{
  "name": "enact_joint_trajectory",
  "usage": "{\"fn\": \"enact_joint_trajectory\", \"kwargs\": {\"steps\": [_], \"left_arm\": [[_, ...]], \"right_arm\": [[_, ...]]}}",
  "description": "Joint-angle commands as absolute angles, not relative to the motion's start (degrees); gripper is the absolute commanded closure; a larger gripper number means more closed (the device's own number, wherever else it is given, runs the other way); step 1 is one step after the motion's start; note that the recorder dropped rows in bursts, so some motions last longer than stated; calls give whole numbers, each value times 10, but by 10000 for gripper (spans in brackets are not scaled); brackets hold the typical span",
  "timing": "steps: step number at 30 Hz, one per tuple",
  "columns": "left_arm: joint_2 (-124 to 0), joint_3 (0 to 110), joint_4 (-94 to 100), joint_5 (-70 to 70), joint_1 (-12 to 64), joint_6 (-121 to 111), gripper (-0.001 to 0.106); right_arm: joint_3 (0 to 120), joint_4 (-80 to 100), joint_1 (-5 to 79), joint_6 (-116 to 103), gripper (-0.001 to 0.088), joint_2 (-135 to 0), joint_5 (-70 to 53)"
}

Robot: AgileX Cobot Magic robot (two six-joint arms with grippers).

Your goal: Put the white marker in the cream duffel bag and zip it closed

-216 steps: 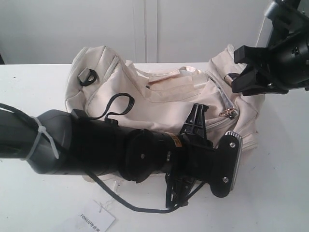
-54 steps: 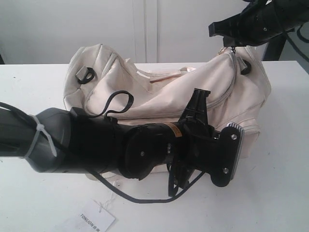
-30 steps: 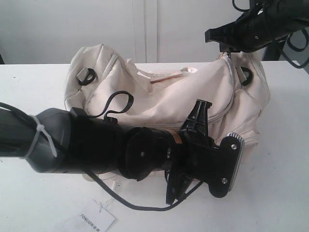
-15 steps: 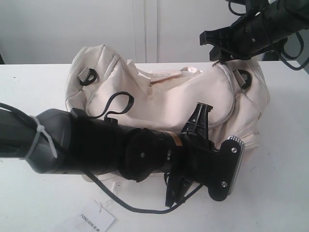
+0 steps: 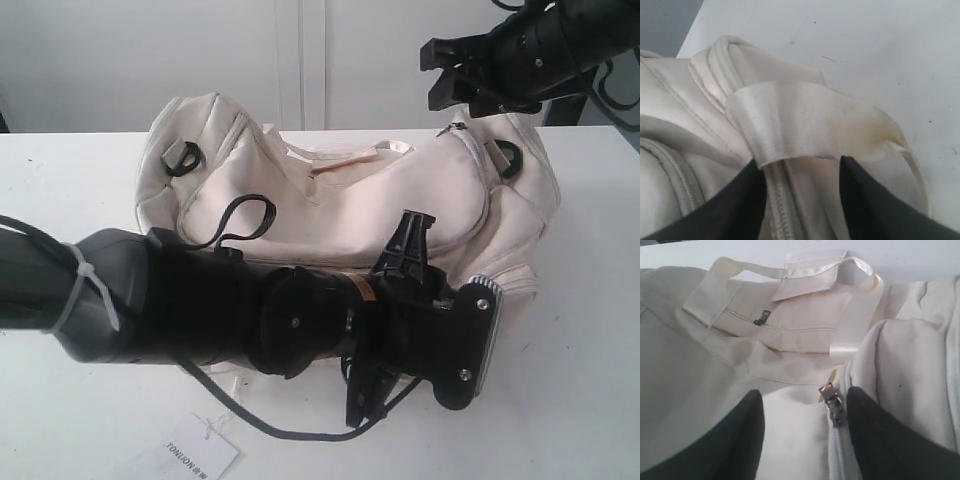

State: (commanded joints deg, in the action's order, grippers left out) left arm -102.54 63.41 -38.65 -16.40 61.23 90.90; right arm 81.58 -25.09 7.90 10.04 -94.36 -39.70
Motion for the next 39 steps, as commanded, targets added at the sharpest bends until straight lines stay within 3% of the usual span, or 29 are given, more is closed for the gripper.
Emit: {"fn": "enact_joint_trajectory", "kwargs": {"steps": [8, 11, 12, 13, 14, 17, 18, 23, 26, 30, 32, 34, 35, 36, 38, 39], "left_arm": [[-928, 634, -565, -13, 612, 908, 516], [-875, 623, -648, 0, 612, 877, 517], [-846, 610, -678, -5, 612, 862, 559], [-835, 604, -688, -8, 612, 856, 585], [-808, 588, -704, -18, 612, 855, 706], [-774, 567, -728, -43, 612, 855, 915], [-753, 557, -764, -76, 612, 855, 1052], [-709, 552, -999, -233, 570, 1071, 1053], [-704, 554, -999, -336, 551, 1112, 1053], [-709, 554, -999, -357, 487, 1214, 1053], [-709, 554, -999, -266, 468, 1214, 1053], [-709, 554, -999, -53, 468, 1203, 1053], [-715, 554, -999, 118, 468, 1189, 1053], [-719, 554, -999, 190, 468, 1176, 1053], [-735, 554, -849, 372, 468, 1001, 1053], [-741, 554, -778, 395, 468, 939, 1053]], "right_arm": [[816, -247, 50, 81, 388, -905, -519], [816, -227, 46, 81, 528, -879, -583], [810, -218, 46, 81, 614, -863, -605], [806, -215, 46, 81, 643, -855, -609], [791, -212, 46, 81, 705, -838, -611], [766, -206, 46, 81, 779, -816, -611], [754, -206, 46, 81, 817, -806, -611], [718, -203, 46, 87, 868, -787, -588], [710, -203, 46, 88, 868, -787, -577], [705, -201, 46, 91, 868, -787, -566], [705, -201, 46, 91, 868, -787, -568], [705, -201, 46, 91, 868, -787, -571], [705, -199, 46, 91, 868, -787, -572], [705, -199, 46, 91, 868, -787, -572], [705, -199, 46, 91, 868, -787, -575], [705, -199, 46, 91, 868, -787, -578]]}}
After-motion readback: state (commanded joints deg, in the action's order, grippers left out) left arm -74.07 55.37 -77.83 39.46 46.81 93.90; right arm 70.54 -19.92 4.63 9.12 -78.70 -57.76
